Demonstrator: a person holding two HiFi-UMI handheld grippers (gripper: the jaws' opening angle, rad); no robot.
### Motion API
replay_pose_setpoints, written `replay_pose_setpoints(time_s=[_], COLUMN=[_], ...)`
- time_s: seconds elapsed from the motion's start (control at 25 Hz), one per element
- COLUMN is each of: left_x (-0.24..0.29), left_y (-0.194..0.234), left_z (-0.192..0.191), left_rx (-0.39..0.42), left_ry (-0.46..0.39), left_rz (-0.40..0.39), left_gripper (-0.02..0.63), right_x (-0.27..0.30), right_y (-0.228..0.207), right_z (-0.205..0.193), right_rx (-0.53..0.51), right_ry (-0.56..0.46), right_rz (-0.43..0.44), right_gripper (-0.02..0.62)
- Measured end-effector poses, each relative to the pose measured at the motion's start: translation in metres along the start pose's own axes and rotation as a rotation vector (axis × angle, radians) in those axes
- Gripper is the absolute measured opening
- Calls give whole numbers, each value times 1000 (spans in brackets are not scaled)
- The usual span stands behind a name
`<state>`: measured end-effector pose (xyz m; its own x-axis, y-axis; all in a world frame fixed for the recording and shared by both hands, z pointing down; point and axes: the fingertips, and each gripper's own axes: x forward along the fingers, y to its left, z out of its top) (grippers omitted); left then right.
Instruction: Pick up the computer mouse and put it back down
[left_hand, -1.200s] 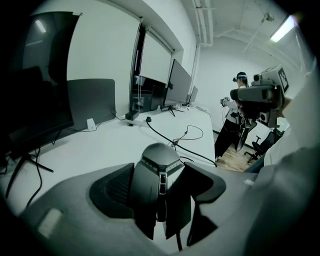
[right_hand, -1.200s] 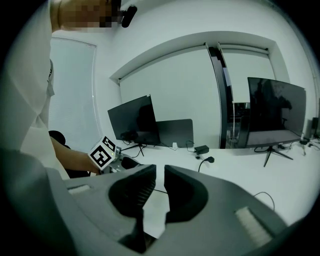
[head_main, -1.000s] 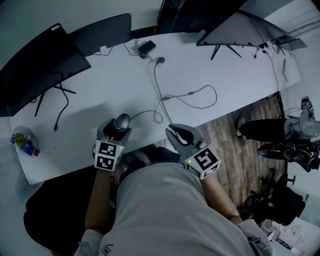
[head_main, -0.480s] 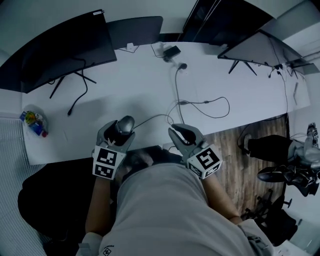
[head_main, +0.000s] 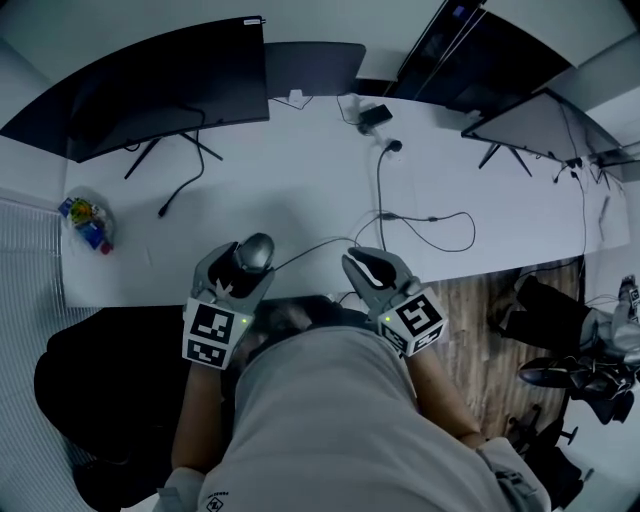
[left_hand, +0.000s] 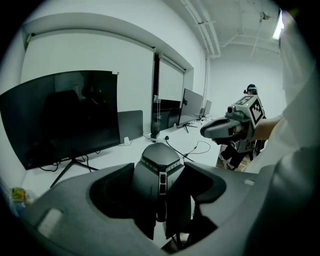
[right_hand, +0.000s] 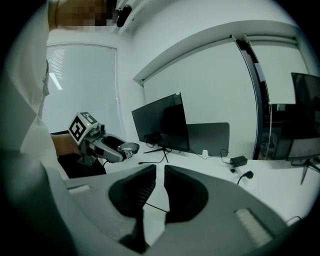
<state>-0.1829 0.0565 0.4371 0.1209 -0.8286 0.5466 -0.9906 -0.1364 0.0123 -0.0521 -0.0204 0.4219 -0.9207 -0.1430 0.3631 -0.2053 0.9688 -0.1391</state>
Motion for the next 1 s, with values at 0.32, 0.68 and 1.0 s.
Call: replay_pose_setpoints(time_s=[0.32, 0.68, 1.0], left_x=[-15, -11, 13], left_y=[7, 4, -7], left_z=[-2, -3, 0], left_rx=[-25, -15, 3], left_ry=[-12, -7, 12], left_rz=[25, 3, -49], left_gripper=[319, 319, 319], right_x=[8, 2, -20], right_y=[10, 8, -8], right_z=[3, 0, -8], right_rx=[-15, -10, 16], right_ry=[3, 0, 0], right_rz=[28, 7, -57], right_gripper=[54, 54, 54])
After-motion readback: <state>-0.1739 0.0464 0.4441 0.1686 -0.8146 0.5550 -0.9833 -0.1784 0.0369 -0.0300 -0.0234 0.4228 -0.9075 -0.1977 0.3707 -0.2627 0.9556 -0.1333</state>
